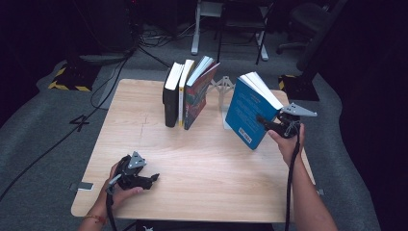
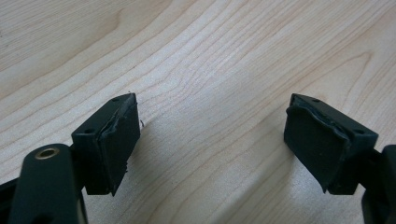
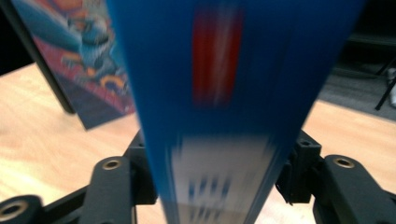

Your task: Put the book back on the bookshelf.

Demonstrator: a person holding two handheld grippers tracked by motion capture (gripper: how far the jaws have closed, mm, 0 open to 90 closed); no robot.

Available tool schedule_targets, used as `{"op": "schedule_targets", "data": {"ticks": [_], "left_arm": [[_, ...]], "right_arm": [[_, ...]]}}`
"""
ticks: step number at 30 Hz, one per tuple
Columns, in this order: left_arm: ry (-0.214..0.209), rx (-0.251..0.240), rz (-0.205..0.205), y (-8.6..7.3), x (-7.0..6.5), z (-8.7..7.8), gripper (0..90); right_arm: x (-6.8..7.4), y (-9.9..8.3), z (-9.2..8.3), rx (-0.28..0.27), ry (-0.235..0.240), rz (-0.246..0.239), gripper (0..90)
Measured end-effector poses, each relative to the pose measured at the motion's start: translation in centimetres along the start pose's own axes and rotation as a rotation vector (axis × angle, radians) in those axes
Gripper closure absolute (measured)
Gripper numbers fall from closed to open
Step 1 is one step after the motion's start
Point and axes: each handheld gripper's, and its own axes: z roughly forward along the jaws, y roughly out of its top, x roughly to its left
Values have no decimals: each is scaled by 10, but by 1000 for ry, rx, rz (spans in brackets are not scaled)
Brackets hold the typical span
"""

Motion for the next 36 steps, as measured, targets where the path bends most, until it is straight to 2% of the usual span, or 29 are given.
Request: {"op": "schedule_targets", "data": {"ticks": [3,8,10,12,15,17,19,23,27,33,36], "left_arm": [[1,0,-1,0,0,0,188],[1,0,0,0,0,0,189],[1,0,0,0,0,0,188],[2,3,-1,0,0,0,189],[2,1,-1,0,0,0,189],[3,2,-1,0,0,0,188],[2,2,-1,0,0,0,189],[2,2,0,0,0,0,189],[-2,1,0,0,0,0,188],[-2,0,2,0,0,0,188],[-3,0,2,0,0,0,187]], "right_arm": [[3,-17,8,50,-10,-29,446],[3,-43,19,63,16,-13,445],[3,-54,25,84,10,-43,444],[3,-64,30,99,33,-38,444],[3,-75,34,94,46,-28,482],[4,-80,34,60,32,-10,564],[4,-83,35,35,30,22,588],[12,-82,38,26,-2,21,603],[26,-80,46,13,-56,55,607],[40,-69,63,33,-138,92,611],[42,-64,69,45,-152,104,612]]}}
